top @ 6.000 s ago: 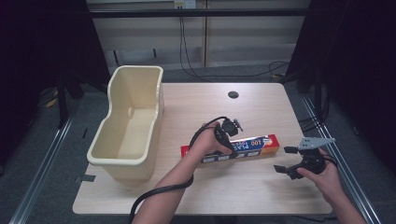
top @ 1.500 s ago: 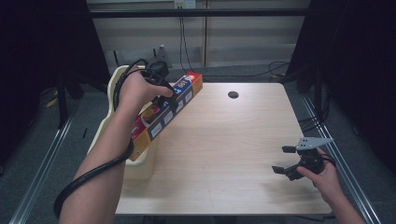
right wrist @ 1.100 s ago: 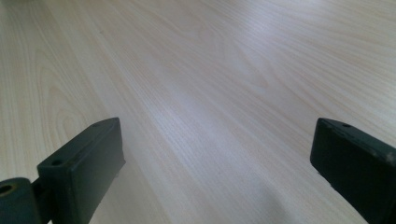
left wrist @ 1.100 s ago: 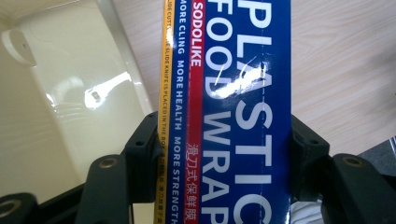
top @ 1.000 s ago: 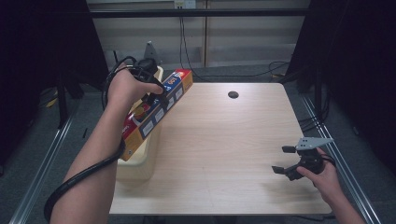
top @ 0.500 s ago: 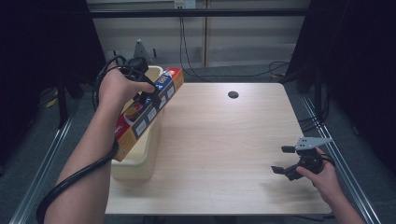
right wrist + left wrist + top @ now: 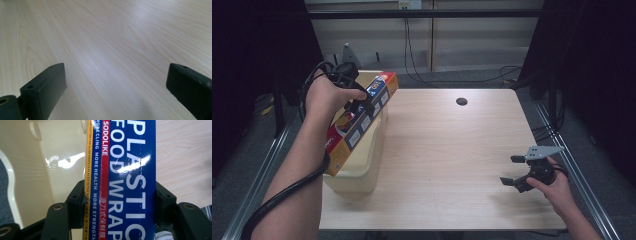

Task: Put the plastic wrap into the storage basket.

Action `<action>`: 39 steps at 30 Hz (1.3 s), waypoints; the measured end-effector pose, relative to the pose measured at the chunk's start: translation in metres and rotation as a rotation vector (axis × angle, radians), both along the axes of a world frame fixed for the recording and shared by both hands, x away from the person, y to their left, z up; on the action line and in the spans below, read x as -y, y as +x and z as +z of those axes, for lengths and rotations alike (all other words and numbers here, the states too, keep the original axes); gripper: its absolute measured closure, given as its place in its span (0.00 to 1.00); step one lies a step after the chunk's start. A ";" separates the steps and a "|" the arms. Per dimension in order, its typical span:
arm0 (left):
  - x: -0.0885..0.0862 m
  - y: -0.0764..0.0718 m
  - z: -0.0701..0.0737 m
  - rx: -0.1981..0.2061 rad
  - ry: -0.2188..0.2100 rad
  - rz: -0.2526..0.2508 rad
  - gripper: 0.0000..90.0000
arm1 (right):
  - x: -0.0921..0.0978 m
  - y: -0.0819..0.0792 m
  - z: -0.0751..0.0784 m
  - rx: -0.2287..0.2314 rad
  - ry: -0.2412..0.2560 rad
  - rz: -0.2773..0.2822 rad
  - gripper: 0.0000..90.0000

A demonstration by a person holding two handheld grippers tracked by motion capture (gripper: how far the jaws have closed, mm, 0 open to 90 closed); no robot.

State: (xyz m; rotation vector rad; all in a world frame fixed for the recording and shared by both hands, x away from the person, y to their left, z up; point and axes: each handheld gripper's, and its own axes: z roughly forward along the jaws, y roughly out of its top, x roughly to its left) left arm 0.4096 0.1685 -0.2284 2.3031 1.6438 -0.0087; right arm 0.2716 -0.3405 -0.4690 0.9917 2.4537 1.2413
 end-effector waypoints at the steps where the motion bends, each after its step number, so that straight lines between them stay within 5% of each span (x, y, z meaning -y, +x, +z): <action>1: -0.001 0.000 0.001 -0.002 -0.008 0.003 0.45 | 0.000 0.000 0.000 0.001 -0.005 -0.002 0.03; 18: -0.017 -0.008 0.018 0.029 -0.002 0.065 0.45 | -0.002 0.002 0.000 0.003 -0.001 0.007 0.03; 39: -0.037 -0.009 -0.005 0.002 0.035 0.172 0.45 | -0.004 0.003 0.000 0.004 -0.002 0.014 0.03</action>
